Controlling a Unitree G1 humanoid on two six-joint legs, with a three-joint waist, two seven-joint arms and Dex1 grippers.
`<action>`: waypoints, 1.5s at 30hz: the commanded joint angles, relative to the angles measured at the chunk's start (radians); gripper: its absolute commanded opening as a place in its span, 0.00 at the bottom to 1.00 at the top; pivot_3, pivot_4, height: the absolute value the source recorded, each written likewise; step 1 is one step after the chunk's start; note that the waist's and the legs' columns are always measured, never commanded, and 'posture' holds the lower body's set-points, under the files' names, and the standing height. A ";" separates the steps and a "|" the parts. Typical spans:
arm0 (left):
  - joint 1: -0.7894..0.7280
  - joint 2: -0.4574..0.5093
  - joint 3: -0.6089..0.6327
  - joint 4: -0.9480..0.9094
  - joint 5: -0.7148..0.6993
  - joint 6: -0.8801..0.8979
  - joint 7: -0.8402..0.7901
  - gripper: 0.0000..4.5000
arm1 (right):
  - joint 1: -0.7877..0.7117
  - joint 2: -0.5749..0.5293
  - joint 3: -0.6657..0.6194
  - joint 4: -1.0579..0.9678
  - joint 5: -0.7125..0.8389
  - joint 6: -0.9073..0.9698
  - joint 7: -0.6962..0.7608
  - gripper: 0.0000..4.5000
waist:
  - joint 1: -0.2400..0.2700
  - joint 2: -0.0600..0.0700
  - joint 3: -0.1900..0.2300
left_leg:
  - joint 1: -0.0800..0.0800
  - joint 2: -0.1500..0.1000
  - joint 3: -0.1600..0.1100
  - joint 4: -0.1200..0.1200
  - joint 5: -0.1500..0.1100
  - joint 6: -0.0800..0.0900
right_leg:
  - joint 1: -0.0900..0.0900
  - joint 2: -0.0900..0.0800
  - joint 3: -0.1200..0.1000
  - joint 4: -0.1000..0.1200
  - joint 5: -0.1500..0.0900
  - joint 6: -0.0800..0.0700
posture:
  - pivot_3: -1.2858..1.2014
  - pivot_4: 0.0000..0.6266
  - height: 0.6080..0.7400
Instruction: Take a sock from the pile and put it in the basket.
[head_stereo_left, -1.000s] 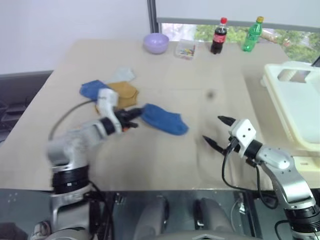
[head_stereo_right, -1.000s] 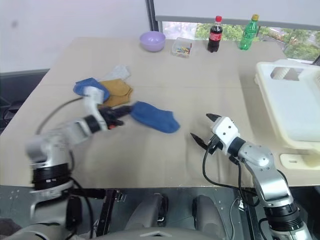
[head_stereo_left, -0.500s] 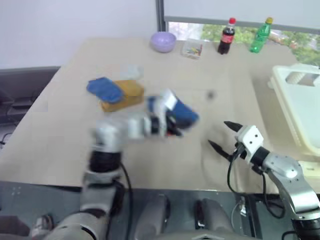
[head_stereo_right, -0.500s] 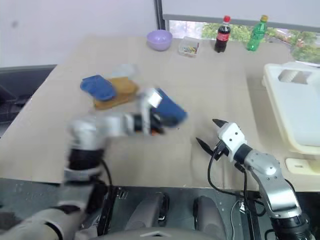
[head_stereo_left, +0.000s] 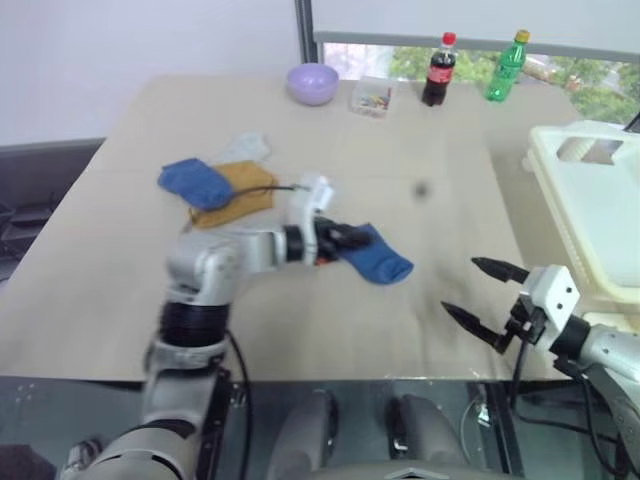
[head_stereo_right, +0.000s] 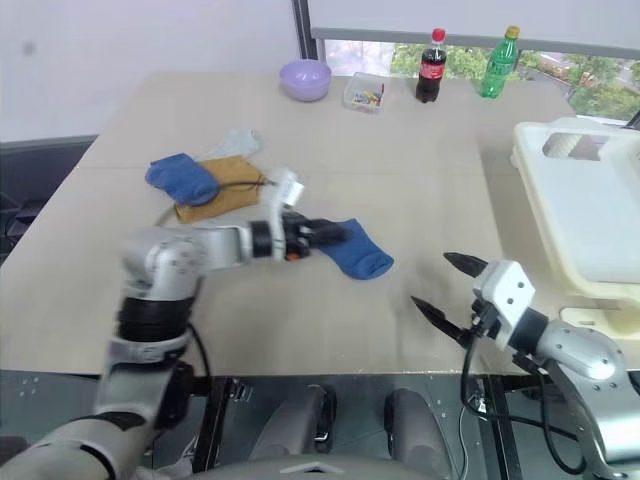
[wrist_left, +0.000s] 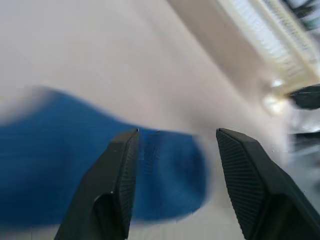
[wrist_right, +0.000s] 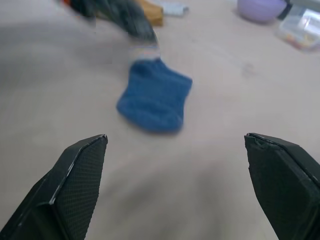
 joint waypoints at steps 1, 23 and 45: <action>-0.010 0.063 -0.085 0.079 0.142 -0.228 -0.088 0.58 | -0.058 0.003 0.082 -0.052 -0.064 0.087 -0.086 1.00 | 0.004 0.000 0.000 | 0.000 0.000 0.000 0.000 0.000 0.000 | 0.000 0.000 0.000 0.000 -0.001 -0.001 | 0.52 0.24 1.00; -0.028 -0.104 -0.174 0.482 0.370 -0.558 -0.265 0.04 | -0.411 0.294 0.314 0.177 -0.111 0.531 -0.345 0.64 | 0.000 -0.001 -0.001 | -0.006 -0.004 -0.003 0.001 0.000 0.001 | -0.004 -0.004 -0.004 0.000 0.001 0.000 | 0.52 0.24 1.00; 0.436 -0.129 0.295 -0.445 0.131 -0.020 0.174 0.00 | -0.625 0.145 0.508 0.410 -0.231 0.190 0.027 0.48 | 0.003 0.001 0.000 | -0.001 -0.002 -0.004 0.002 0.000 0.000 | 0.001 -0.002 -0.005 0.000 0.001 0.000 | 0.52 0.24 1.00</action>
